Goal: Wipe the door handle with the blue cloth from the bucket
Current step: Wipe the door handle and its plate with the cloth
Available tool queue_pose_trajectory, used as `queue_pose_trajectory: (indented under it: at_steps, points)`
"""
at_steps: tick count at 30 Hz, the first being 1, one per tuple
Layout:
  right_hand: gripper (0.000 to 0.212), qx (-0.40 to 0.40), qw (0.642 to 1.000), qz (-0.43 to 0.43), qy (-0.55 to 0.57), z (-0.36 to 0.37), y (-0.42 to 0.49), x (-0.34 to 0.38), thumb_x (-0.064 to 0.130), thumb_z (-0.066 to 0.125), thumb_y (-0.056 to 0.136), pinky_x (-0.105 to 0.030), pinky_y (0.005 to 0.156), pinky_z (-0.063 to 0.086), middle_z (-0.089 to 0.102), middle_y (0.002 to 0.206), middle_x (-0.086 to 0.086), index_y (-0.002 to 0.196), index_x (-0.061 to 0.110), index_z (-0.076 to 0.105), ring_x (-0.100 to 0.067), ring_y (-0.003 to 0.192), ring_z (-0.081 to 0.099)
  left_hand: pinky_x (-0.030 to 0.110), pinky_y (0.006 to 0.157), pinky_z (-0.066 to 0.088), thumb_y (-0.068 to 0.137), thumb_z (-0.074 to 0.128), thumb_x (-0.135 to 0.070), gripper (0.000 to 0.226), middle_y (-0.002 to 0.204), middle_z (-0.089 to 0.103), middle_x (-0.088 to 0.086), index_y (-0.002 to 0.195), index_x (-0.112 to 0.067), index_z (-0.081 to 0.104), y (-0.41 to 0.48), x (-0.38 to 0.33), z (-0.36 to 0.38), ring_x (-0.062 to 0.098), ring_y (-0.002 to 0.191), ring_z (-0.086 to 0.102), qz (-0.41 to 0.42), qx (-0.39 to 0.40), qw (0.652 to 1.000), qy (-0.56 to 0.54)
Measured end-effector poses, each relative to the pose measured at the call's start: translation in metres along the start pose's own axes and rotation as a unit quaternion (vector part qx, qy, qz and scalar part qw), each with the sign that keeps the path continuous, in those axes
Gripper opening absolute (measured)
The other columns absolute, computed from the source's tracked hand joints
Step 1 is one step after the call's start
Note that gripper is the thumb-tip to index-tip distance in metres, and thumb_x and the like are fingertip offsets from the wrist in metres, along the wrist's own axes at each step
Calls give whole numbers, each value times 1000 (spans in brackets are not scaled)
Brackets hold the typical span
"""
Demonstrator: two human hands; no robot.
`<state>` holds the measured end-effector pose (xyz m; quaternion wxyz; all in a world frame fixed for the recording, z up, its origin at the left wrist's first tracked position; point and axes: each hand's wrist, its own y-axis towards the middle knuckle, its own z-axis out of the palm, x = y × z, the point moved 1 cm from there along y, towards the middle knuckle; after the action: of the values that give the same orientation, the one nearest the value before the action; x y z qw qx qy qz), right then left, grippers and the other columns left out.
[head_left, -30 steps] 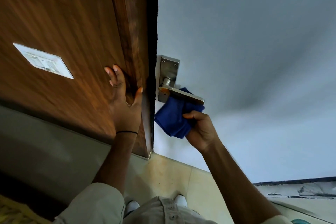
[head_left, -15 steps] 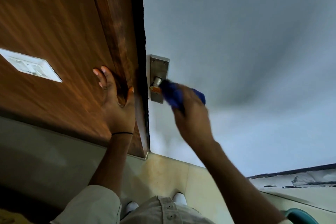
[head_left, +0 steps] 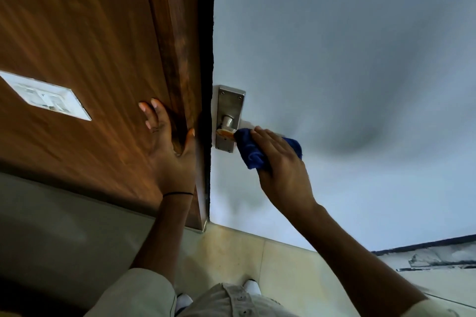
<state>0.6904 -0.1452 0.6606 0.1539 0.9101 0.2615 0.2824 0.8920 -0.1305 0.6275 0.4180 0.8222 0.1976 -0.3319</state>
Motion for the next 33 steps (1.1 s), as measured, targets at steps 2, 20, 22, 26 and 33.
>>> queue_pose_trajectory:
  at_steps: [2, 20, 22, 26, 33]
  points:
    - [51, 2, 1000, -7, -11, 9, 9, 6, 5, 68, 83, -43, 106, 47, 61, 138, -9, 134, 8, 59, -25, 128, 57, 34, 124, 20, 93, 63, -29, 75, 161, 19, 18, 152, -5, 22, -1, -1, 3, 23, 150, 19, 0, -4, 1000, -26]
    - [18, 51, 992, 116, 19, 9, 50, 15, 26, 57, 84, -27, 51, 35, 56, 64, 1, 94, 15, 66, -24, 55, 48, 39, 118, 33, 93, 64, -27, 73, 159, 20, 21, 150, -2, 25, -2, 2, 4, 26, 149, 21, 4, 3, 999, -46]
    - [14, 58, 993, 106, 13, 15, 51, 17, 24, 58, 86, -31, 53, 42, 64, 70, -3, 95, 14, 65, -25, 58, 53, 37, 119, 31, 94, 64, -27, 73, 159, 21, 22, 150, -2, 26, -1, 3, 2, 25, 149, 21, 12, 5, 999, -46]
    - [9, 83, 990, 99, 57, -5, 38, 3, 20, 55, 85, -29, 54, 42, 63, 68, 2, 89, 20, 63, -15, 56, 53, 43, 117, 33, 94, 63, -32, 73, 159, 21, 21, 151, -4, 26, 0, 7, 0, 27, 148, 23, 24, 11, 999, -28]
    - [24, 96, 964, 215, 124, -12, 46, -2, 33, 48, 78, -27, 52, 28, 41, 47, 7, 64, 14, 51, -10, 45, 36, 46, 110, 42, 95, 61, -31, 72, 160, 21, 18, 152, -8, 23, 0, 8, 4, 26, 148, 24, 12, 10, 1000, -21]
